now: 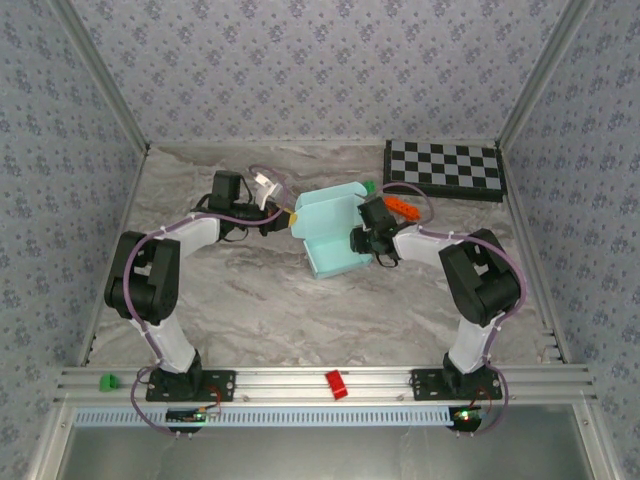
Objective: Fold the paper box
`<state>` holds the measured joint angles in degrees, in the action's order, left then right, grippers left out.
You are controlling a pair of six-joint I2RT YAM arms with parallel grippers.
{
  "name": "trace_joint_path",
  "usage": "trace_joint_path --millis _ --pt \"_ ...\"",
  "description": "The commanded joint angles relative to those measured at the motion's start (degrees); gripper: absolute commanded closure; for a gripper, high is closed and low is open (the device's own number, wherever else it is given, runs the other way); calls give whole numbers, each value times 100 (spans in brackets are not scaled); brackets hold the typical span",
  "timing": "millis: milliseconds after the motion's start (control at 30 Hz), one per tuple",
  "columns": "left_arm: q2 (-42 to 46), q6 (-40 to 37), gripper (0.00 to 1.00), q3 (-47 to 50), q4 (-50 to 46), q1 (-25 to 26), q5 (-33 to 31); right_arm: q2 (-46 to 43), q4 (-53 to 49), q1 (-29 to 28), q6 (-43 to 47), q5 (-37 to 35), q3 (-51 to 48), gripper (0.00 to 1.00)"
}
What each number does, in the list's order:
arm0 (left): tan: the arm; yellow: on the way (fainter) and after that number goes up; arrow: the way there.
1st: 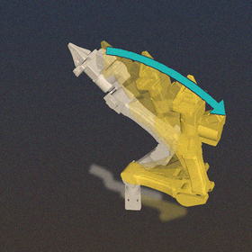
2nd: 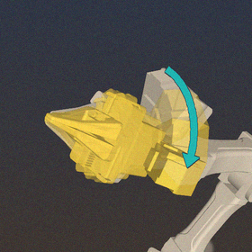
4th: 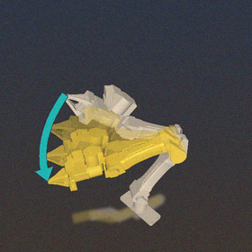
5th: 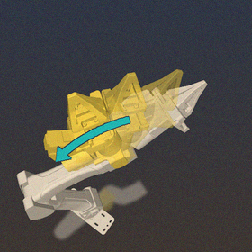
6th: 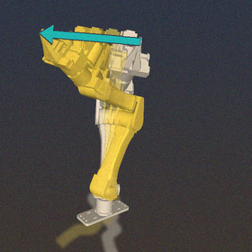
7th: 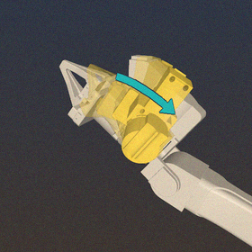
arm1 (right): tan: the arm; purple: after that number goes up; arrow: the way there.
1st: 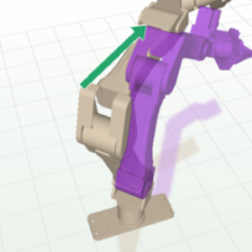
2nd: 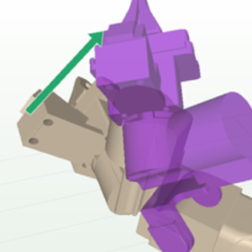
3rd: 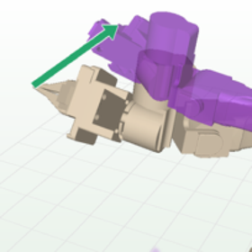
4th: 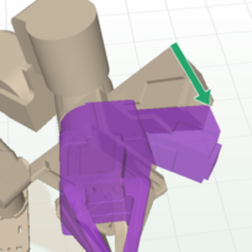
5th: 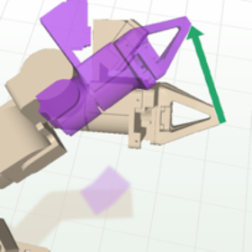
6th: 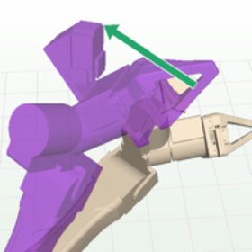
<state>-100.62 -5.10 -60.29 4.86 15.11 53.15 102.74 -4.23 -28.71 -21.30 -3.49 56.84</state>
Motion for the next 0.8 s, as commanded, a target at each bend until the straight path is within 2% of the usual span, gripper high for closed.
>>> trace_joint_path --millis 0,333,767 --pt "-54 -81 100 -182 -38 -8 193 134 -271 -21 110 -183 125 64" --pt "-64 -94 100 -191 -63 -16 190 210 -426 -53 104 -314 195 64" --pt "-54 -103 100 -185 -56 -43 189 272 -891 -154 12 -812 371 68"
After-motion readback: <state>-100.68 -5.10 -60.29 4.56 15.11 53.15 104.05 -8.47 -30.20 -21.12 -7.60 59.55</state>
